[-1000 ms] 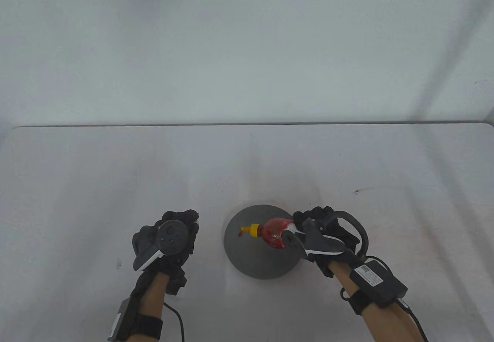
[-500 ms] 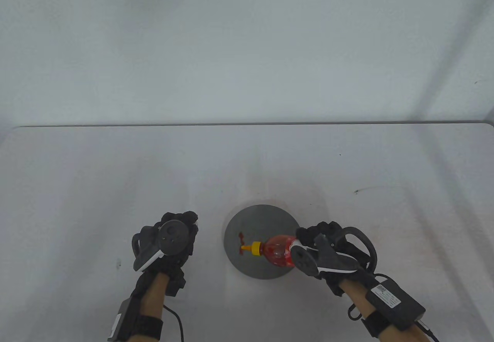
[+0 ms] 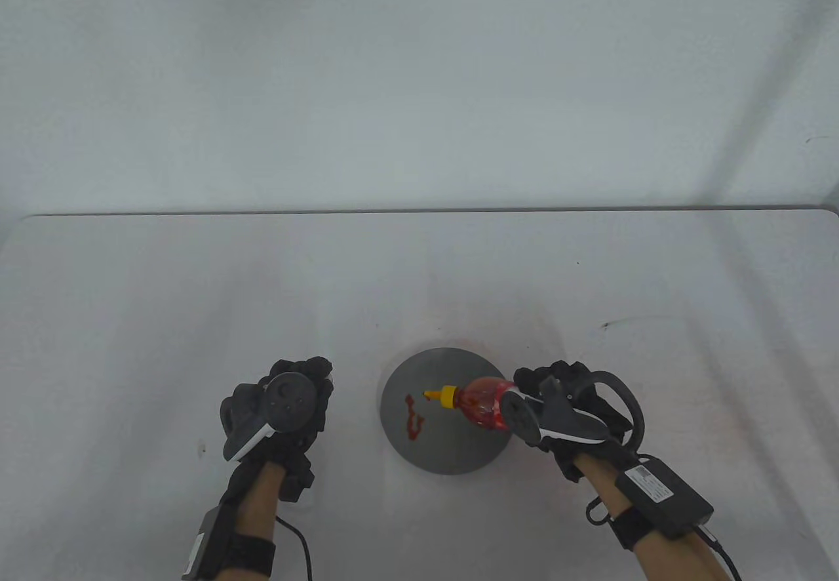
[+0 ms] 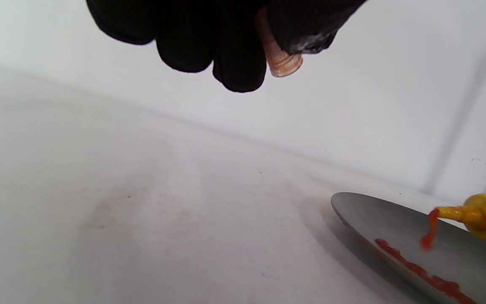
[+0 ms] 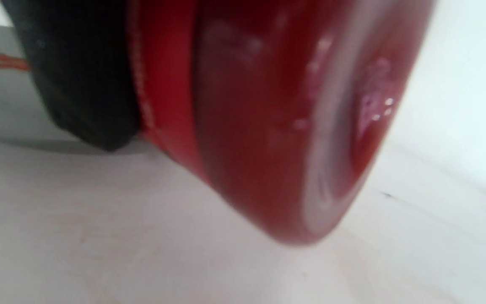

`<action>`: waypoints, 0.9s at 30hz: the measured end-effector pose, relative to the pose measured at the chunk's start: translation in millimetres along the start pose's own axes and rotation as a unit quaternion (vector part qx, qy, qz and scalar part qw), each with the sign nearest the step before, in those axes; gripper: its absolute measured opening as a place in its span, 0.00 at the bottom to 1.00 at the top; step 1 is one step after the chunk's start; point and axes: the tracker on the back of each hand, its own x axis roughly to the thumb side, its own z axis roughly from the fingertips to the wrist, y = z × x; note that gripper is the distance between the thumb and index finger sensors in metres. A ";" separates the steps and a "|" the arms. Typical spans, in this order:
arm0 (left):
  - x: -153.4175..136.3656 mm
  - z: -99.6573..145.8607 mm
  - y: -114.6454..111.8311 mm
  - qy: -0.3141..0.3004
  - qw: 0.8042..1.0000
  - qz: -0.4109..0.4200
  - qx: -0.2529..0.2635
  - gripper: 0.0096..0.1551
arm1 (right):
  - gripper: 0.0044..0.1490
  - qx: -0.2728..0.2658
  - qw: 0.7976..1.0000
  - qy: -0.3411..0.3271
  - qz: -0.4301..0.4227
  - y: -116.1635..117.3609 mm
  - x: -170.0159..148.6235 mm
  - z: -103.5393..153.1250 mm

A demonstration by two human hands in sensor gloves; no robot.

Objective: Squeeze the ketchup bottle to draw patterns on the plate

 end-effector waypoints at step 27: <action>-3.6 0.5 -0.9 0.010 1.000 -0.006 -0.003 0.24 | 0.57 0.015 1.000 -0.017 0.019 0.1 2.2 51.4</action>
